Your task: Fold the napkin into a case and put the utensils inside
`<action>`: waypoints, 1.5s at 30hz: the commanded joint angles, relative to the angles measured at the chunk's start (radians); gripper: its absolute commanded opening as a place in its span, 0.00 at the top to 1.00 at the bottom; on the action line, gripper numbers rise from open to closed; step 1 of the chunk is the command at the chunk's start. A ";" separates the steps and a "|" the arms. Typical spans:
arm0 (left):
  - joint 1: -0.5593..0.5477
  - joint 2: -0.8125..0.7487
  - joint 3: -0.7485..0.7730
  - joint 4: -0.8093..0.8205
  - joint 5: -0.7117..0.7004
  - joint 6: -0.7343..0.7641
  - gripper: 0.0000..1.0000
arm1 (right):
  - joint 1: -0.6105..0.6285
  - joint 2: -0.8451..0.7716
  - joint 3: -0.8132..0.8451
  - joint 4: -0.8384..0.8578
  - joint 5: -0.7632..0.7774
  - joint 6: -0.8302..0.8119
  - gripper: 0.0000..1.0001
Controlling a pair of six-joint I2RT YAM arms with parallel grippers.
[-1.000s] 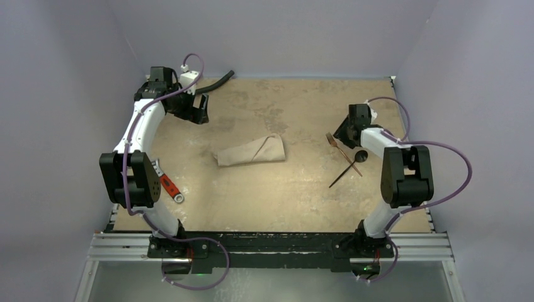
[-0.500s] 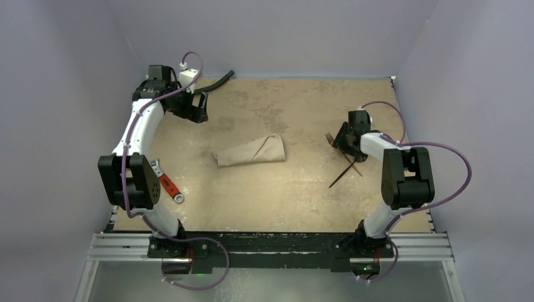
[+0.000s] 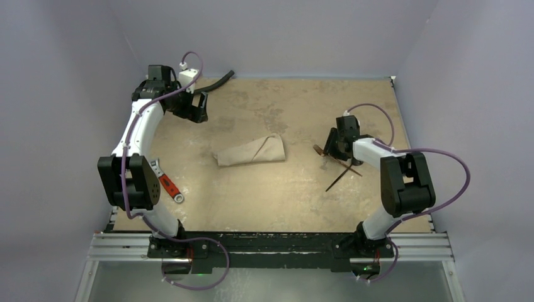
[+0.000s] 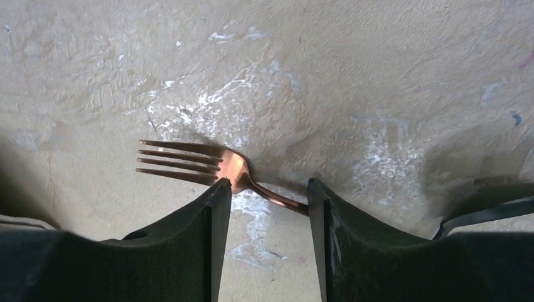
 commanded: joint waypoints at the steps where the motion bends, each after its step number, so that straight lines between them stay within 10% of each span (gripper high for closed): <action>1: -0.001 -0.037 0.015 0.002 0.014 0.012 0.04 | 0.013 -0.016 -0.022 -0.086 0.009 -0.041 0.46; 8: -0.001 -0.032 0.010 0.008 0.021 0.014 0.04 | 0.014 -0.066 0.005 -0.172 0.078 -0.119 0.02; 23: -0.001 -0.019 0.019 -0.016 0.022 0.030 0.04 | 0.102 0.023 0.088 -0.237 0.114 -0.225 0.07; 31: -0.001 -0.001 0.042 -0.049 0.021 0.045 0.04 | 0.111 0.071 0.110 -0.223 0.156 -0.188 0.27; 37: -0.001 -0.008 0.032 -0.043 0.027 0.031 0.04 | 0.114 0.077 0.115 -0.197 0.124 -0.169 0.68; 45: 0.000 -0.019 0.040 -0.077 0.056 0.022 0.05 | 0.114 0.087 0.145 -0.144 0.132 -0.114 0.97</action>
